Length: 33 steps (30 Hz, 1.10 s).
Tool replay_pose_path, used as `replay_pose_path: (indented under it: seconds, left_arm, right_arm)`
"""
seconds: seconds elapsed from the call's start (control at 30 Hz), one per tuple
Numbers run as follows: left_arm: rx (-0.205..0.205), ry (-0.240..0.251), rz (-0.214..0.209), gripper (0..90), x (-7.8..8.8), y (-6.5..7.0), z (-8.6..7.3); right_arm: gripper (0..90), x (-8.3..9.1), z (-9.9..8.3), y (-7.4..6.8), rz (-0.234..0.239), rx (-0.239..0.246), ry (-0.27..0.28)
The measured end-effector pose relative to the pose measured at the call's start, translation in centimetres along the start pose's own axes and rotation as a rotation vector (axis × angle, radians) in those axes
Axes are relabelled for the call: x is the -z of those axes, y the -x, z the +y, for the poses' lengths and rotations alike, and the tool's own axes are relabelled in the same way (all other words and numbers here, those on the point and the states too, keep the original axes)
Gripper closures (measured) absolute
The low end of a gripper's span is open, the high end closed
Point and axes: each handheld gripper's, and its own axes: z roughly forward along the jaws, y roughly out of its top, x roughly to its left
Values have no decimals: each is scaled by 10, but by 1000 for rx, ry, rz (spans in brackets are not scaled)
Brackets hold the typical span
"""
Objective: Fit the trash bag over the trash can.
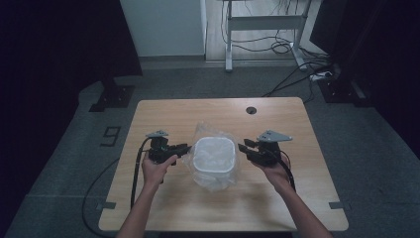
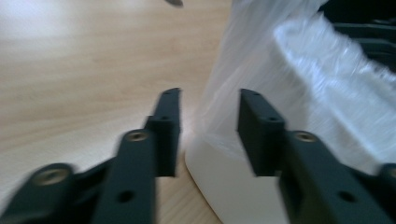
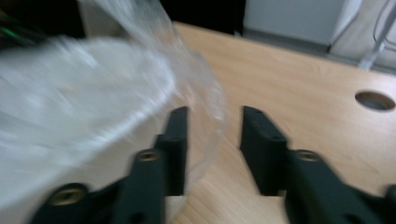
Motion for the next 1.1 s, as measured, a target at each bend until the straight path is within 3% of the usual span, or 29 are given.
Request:
replay_pose_path:
  seconds: [0.13, 0.27, 0.3, 0.43, 0.57, 0.7, 0.73, 0.97, 1.1]
  left_arm:
    - [-45, 30, 31, 415, 11, 4, 4]
    - [-76, 64, 17, 366, 16, 8, 11]
    - [-77, 71, 9, 365, 17, 9, 13]
    - [-95, 86, 4, 346, 19, 12, 23]
    - [-112, 83, 19, 340, 17, 13, 31]
    - [-112, 59, 33, 318, 4, 6, 39]
    - [-125, 47, 38, 318, -5, 2, 43]
    - [-150, 34, 26, 316, -25, -7, 48]
    - [-123, 29, -4, 381, -33, -11, 49]
  right_arm:
    - [505, 22, 6, -6, 57, 11, 75]
    - [455, 41, 7, -21, 156, 50, 110]
    - [449, 45, 6, -27, 194, 63, 114]
    - [422, 52, 1, -44, 261, 110, 86]
    - [398, 54, -5, -56, 304, 140, 63]
    - [382, 54, -11, -63, 320, 163, 52]
    - [373, 53, -19, -69, 320, 200, 40]
    - [342, 52, -35, -74, 344, 260, 44]
    - [350, 45, -34, -77, 334, 272, 27]
